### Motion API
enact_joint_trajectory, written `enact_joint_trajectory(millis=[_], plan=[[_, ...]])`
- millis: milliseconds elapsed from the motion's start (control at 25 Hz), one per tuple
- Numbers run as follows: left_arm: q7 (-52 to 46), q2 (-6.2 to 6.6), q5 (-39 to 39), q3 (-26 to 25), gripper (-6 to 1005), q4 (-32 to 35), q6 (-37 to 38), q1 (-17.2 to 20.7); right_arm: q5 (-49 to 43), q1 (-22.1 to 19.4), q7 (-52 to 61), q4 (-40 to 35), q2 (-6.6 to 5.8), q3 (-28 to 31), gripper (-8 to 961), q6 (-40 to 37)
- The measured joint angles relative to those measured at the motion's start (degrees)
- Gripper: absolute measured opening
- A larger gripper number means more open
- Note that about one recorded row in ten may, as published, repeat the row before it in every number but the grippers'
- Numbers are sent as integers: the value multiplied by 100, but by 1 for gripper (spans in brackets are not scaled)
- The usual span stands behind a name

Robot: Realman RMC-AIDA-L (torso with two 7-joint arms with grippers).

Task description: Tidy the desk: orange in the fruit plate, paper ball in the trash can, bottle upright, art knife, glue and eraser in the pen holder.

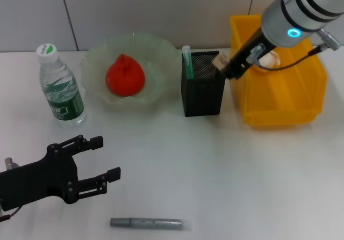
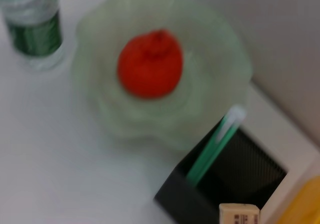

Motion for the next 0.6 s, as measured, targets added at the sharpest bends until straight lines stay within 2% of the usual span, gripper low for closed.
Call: enact_joint_trajectory(millis=[80, 280, 600], plan=[[-12, -7, -17, 0, 705, -2, 0, 33, -25, -19, -115, 238, 0, -48, 270, 439], [-21, -9, -19, 0, 702, -9, 0, 38, -73, -29, -212, 593, 5, -113, 282, 992], [-24, -18, -26, 0, 697, -13, 0, 17, -64, -37, -302, 910, 16, -115, 301, 1470]])
